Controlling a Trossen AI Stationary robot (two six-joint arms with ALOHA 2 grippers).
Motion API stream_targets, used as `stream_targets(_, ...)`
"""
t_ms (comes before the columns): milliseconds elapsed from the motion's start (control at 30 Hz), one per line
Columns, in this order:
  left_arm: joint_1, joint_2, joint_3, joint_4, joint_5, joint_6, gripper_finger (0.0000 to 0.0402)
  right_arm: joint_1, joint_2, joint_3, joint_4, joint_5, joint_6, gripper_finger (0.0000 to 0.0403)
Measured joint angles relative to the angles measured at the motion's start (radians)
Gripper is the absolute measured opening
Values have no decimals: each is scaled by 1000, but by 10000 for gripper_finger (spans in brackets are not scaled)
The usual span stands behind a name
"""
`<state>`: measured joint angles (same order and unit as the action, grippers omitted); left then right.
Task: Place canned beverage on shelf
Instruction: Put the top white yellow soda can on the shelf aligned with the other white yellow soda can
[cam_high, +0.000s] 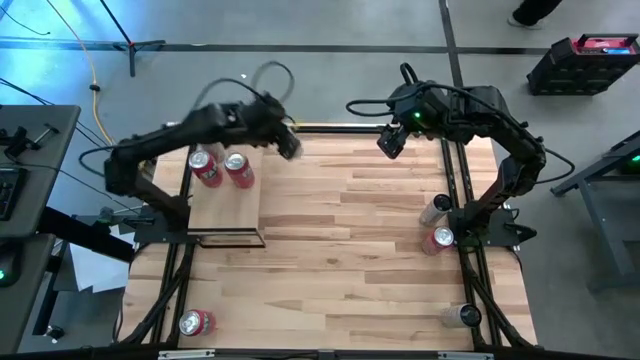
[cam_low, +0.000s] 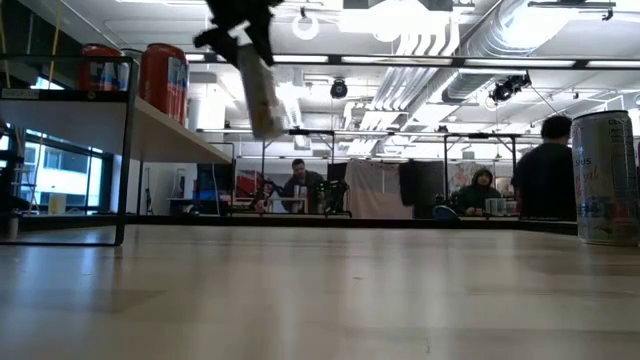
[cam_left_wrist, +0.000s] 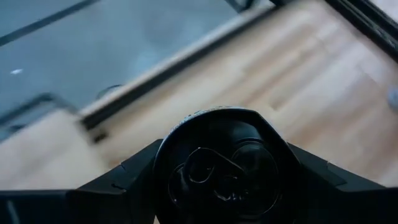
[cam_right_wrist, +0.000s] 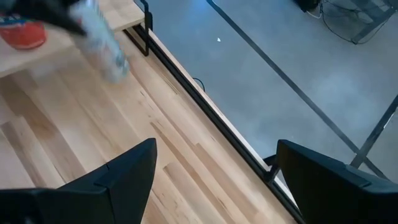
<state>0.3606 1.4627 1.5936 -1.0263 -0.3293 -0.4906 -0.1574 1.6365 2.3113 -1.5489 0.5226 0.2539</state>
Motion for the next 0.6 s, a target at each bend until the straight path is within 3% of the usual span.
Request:
stream_targets(233, 78, -95, 35, -173, -82, -106, 244, 0, 1, -2, 5, -1, 2, 316)
stream_targets(433, 105, -124, 36, -228, -86, -157, 244, 0, 2, -2, 5, -1, -19, 316)
stream_targets(600, 110, -118, 36, -366, -72, -238, 244, -17, 9, -3, 32, -4, -41, 316)
